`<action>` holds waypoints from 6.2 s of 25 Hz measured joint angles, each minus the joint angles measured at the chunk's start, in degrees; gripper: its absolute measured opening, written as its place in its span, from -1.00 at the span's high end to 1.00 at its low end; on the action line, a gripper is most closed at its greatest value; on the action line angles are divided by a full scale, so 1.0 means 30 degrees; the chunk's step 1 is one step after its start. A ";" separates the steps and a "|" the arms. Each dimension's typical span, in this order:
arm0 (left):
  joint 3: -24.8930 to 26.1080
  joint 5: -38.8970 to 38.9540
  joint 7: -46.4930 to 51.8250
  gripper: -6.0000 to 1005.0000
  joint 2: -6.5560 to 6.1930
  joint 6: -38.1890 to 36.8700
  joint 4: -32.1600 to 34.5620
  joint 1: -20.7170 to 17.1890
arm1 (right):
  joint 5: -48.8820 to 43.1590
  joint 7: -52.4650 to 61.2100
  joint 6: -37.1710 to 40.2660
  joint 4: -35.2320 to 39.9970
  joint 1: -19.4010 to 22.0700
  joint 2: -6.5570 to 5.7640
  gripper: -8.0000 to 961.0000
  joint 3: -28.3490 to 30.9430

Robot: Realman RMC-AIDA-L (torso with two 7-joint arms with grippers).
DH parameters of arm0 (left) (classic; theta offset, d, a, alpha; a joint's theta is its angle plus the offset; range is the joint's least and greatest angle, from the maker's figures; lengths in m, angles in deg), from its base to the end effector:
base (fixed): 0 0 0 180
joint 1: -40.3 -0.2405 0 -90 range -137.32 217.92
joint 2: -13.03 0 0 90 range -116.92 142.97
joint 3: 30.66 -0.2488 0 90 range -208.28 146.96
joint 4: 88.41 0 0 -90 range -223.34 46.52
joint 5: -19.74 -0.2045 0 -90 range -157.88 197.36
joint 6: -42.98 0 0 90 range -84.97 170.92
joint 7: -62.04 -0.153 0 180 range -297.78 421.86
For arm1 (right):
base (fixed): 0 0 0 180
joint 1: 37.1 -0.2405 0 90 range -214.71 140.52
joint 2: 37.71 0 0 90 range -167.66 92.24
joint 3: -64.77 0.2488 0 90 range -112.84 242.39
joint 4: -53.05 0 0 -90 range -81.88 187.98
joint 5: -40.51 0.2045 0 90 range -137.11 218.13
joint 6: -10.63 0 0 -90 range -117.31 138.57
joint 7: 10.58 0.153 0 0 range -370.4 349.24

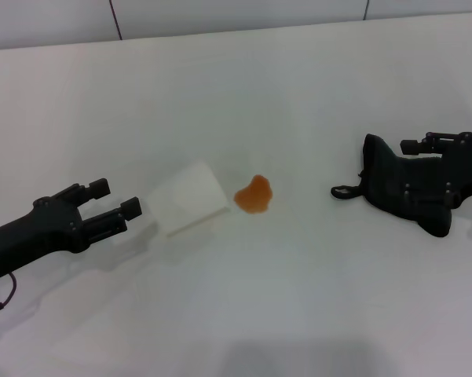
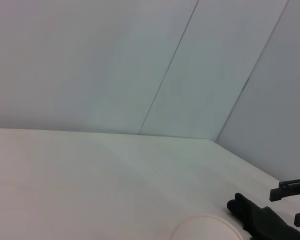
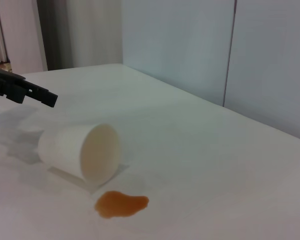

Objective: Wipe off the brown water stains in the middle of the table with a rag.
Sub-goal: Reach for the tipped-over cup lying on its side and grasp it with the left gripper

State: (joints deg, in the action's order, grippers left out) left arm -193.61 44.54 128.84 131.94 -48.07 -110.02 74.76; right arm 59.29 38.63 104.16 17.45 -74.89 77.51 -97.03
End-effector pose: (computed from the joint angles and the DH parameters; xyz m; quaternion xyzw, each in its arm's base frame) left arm -0.2946 0.2961 -0.0246 -0.8776 -0.3296 -0.3014 0.1743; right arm 0.3260 0.3134 0.0415 -0.9404 0.1496 0.1522 0.2649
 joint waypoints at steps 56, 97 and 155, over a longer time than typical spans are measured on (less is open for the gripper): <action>-0.0089 -1.2295 0.6171 -0.72 -0.0002 -0.0661 -0.8722 1.2086 | 0.0019 0.0044 0.0102 0.0033 -0.0061 0.0000 -0.48 0.0001; -0.0058 -1.6194 0.6836 -0.72 0.0090 0.2906 -0.2185 1.2928 | 0.0130 0.0000 -0.0037 0.0066 0.0003 0.0001 -0.48 0.0030; -0.0030 -1.6573 0.7533 -0.70 0.0164 0.5559 0.0349 1.2391 | 0.0007 0.0000 0.0139 0.0045 0.0388 0.0019 -0.48 0.0030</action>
State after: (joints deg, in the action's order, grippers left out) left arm -193.70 -5.18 151.44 132.43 -31.40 -108.97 111.93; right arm 59.31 38.64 104.57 17.58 -73.72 77.57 -96.94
